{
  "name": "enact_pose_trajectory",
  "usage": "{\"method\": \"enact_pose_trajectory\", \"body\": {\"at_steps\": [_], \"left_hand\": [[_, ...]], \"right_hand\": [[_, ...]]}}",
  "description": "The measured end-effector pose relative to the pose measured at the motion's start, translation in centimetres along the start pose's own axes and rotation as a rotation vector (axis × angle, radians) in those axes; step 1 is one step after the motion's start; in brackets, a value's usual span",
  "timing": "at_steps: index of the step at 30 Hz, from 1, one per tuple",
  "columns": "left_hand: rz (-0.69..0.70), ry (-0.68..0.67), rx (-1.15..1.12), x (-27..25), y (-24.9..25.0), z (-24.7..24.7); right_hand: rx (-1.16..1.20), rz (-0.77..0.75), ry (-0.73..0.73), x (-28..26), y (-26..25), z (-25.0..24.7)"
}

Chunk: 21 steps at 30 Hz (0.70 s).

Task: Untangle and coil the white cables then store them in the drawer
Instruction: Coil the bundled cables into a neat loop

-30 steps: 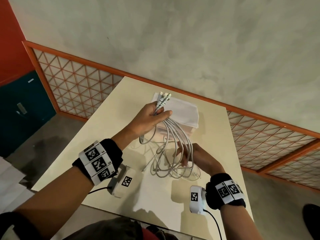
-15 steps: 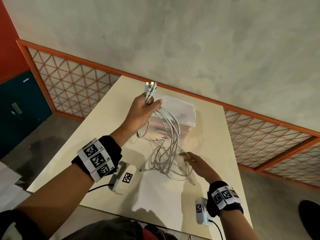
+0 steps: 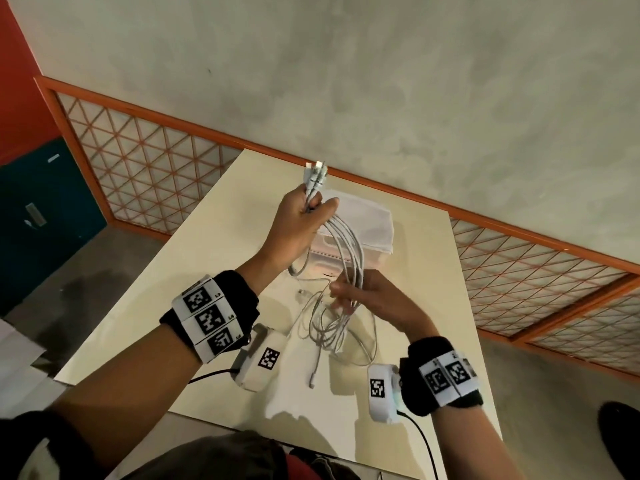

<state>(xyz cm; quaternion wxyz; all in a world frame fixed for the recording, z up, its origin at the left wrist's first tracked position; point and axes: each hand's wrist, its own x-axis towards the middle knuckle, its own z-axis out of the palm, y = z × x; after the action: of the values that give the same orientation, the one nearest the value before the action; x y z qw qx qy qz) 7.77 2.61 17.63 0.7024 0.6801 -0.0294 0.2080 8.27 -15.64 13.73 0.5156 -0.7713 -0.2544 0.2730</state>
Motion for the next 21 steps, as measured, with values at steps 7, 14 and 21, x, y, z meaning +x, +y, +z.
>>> {"method": "enact_pose_trajectory", "body": {"at_steps": [7, 14, 21], "left_hand": [[-0.047, 0.263, -0.141, 0.6, -1.2, -3.0], [-0.151, 0.432, 0.245, 0.9, -4.0, -6.2], [-0.462, 0.159, 0.897, -0.9, -8.4, -7.3]], "right_hand": [[-0.085, 0.087, 0.273, -0.6, 6.7, -0.7], [-0.045, 0.084, 0.413, -2.5, 6.2, -3.2], [-0.257, 0.110, 0.631, -1.5, 2.2, -4.9]]}}
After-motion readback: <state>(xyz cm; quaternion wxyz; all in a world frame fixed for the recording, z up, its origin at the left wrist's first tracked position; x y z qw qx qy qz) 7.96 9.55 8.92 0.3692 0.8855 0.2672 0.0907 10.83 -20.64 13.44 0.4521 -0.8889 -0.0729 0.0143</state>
